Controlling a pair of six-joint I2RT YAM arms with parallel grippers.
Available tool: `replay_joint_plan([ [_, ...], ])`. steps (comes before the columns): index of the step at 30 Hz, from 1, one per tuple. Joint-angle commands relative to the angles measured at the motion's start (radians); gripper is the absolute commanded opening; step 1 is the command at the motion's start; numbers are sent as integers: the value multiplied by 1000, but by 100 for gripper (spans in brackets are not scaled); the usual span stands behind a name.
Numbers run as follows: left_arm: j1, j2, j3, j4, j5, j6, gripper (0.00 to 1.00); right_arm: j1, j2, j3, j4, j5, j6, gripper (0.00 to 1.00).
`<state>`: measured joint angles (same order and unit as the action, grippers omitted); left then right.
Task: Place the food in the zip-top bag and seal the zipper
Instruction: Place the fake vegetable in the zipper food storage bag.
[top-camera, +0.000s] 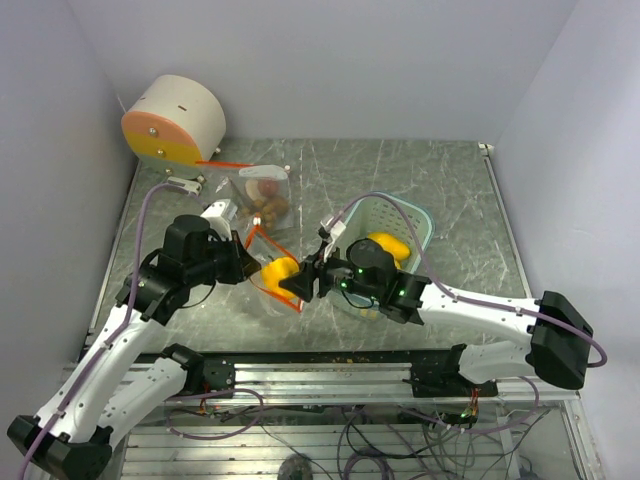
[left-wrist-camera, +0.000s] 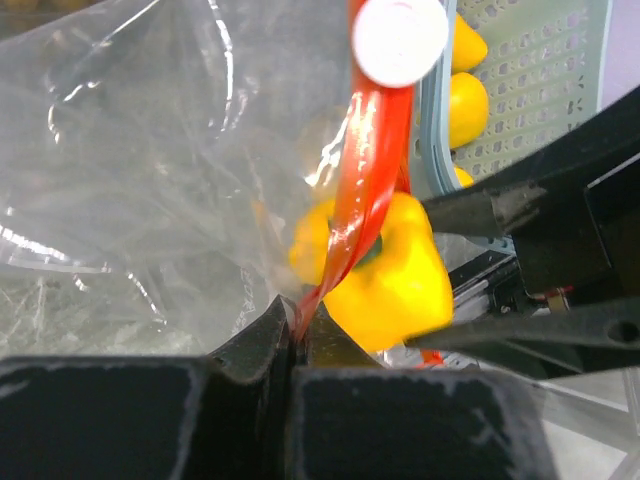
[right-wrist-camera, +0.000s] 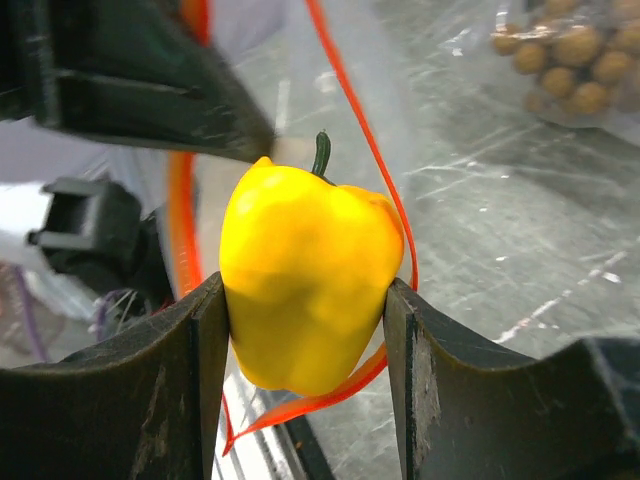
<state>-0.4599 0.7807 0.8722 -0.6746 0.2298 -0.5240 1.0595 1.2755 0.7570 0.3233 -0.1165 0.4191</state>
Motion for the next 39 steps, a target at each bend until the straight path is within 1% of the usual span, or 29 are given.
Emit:
replay_joint_plan([
  [1,3,-35,-13,-31,51,-9,7,-4,19,39,-31,213,-10,16],
  [7,3,-28,-39,73,115,-60,7,28,110,148,-79,236,-24,15],
  [9,3,-12,-42,114,144,-80,7,74,147,189,-112,333,-40,16],
  [12,1,0,-35,156,185,-98,7,137,205,266,-215,530,-60,20],
  [14,1,-5,-23,149,178,-94,7,144,244,306,-297,584,-62,21],
  [16,1,-11,-9,125,157,-83,7,146,262,317,-331,598,-64,26],
  [17,1,-14,-4,116,148,-76,7,147,261,311,-336,597,-67,31],
  [19,1,-16,4,95,127,-63,7,149,235,288,-331,584,-74,47],
  [21,1,-10,9,77,108,-51,7,150,187,264,-321,571,-87,70],
  [23,1,-6,4,72,96,-44,7,150,122,250,-319,572,-102,97],
  [24,1,-5,0,72,91,-41,7,150,89,250,-324,571,-110,100],
  [27,1,-5,-26,75,71,-40,7,150,-6,267,-387,560,-123,100],
  [29,1,-8,-47,83,65,-44,7,149,-48,297,-471,594,-101,100],
  [31,1,-17,-65,93,66,-51,7,136,-70,332,-587,672,-39,100],
  [32,1,-22,-72,99,67,-54,7,111,-67,360,-689,699,1,100],
  [34,1,-31,-79,107,72,-57,7,13,-42,410,-853,685,80,100],
  [35,1,-34,-78,108,72,-55,7,-73,-31,417,-902,659,111,100],
  [37,1,-35,-72,106,72,-50,7,-186,-21,396,-923,583,127,100],
  [39,1,-33,-64,101,73,-41,7,-270,-5,360,-895,512,123,100],
])
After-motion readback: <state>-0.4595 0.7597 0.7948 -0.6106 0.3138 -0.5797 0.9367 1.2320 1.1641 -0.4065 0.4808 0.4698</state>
